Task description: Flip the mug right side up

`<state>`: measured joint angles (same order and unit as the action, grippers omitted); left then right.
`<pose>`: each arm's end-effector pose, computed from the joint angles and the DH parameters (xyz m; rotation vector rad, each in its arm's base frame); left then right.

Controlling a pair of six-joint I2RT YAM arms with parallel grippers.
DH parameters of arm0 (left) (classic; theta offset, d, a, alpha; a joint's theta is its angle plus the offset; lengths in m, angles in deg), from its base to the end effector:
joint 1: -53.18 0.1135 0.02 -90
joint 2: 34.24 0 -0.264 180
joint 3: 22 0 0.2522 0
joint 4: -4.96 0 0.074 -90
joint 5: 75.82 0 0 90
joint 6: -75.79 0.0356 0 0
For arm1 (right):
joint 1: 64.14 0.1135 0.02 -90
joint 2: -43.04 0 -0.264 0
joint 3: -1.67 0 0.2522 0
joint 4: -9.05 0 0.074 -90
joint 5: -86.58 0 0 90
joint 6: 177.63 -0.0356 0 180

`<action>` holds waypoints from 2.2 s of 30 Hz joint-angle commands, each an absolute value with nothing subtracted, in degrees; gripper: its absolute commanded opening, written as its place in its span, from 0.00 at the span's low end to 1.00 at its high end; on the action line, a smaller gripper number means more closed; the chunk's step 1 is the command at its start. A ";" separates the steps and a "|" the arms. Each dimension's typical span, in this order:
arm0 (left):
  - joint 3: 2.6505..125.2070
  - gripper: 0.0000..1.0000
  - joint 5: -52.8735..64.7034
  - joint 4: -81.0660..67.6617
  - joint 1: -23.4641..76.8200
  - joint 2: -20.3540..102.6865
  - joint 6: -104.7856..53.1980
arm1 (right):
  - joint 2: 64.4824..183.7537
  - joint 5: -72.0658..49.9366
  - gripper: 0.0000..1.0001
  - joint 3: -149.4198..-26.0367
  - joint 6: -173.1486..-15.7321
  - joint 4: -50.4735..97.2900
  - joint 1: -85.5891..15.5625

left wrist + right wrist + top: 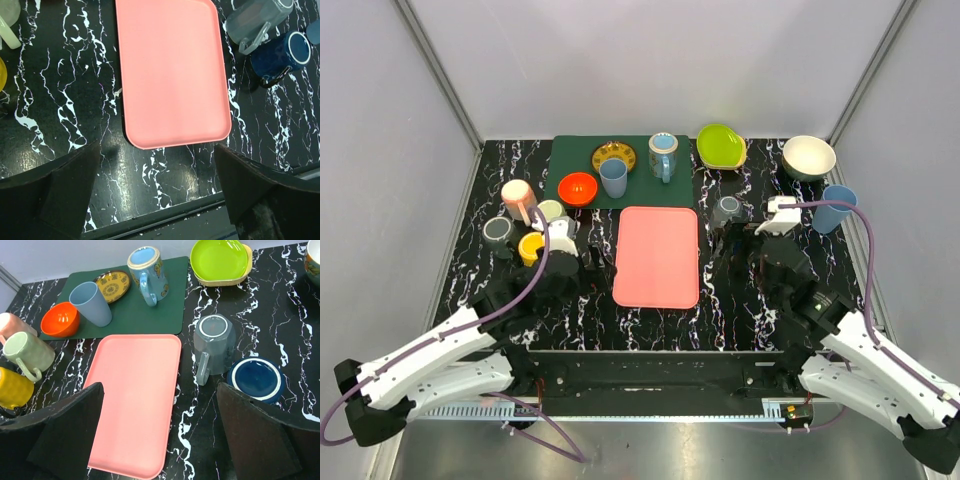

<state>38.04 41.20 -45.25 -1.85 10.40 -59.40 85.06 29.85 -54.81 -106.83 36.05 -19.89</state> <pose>0.1062 -0.1236 0.3056 -0.0839 2.1480 -0.5267 0.1349 0.1042 0.3307 0.0292 1.7619 0.2872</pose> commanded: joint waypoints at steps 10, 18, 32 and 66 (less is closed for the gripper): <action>32.63 0.99 32.72 -34.39 -1.40 1.10 -51.57 | 93.56 32.15 1.00 -64.54 -108.01 48.17 -19.67; 29.30 0.99 32.20 -29.39 -1.40 -0.31 -50.34 | 100.70 28.67 1.00 -68.35 -118.20 66.58 -35.47; 26.21 0.99 28.42 -27.61 -1.40 -0.31 -50.07 | 110.62 18.46 0.77 -61.05 -123.04 60.97 -40.32; 25.07 0.99 27.01 -28.58 -1.32 -0.49 -52.01 | 128.99 23.21 0.10 -62.28 -124.36 46.81 -45.51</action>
